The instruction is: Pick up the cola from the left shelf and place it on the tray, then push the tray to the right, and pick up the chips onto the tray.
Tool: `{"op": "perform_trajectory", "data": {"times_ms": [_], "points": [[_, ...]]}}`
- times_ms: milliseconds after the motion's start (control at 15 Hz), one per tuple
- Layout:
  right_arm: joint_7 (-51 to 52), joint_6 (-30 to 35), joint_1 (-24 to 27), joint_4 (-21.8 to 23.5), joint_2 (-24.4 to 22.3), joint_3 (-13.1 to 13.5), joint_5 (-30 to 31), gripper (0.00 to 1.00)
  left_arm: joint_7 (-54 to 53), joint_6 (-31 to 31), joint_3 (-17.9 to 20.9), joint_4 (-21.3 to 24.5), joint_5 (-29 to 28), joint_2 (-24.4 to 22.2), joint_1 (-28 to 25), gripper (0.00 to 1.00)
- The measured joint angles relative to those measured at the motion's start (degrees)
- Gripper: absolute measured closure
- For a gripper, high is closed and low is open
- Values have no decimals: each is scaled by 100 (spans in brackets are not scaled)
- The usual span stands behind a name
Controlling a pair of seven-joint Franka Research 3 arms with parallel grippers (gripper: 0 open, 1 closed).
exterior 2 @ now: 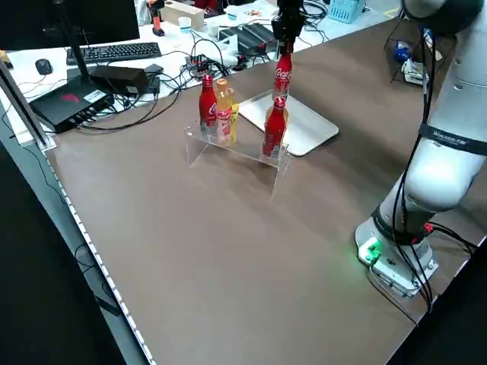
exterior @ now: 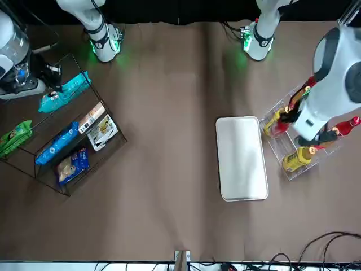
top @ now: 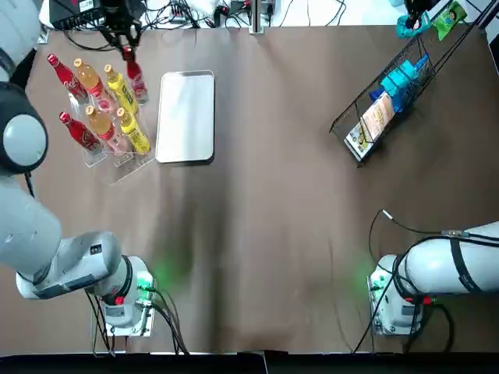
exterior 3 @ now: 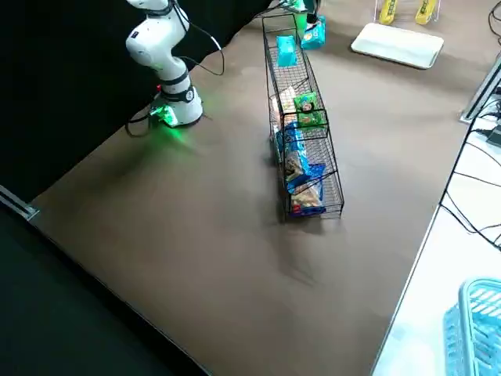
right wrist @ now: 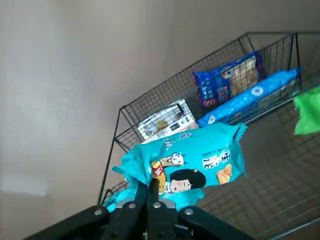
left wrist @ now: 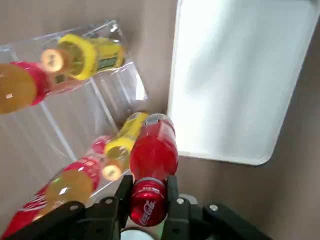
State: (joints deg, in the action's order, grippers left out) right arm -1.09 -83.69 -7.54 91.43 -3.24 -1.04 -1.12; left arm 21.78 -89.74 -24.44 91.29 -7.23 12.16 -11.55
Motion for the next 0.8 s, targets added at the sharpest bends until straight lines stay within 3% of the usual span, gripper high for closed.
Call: {"op": "perform_trajectory", "data": {"times_ms": [333,800], "points": [[-755,125,-257,10,121,-2,-211,98,473,-659,-8,-89,199,567,309,68],[-858,-24,-510,18,621,-4,-562,98,531,-1833,-16,89,319,1243,691,68]]}}
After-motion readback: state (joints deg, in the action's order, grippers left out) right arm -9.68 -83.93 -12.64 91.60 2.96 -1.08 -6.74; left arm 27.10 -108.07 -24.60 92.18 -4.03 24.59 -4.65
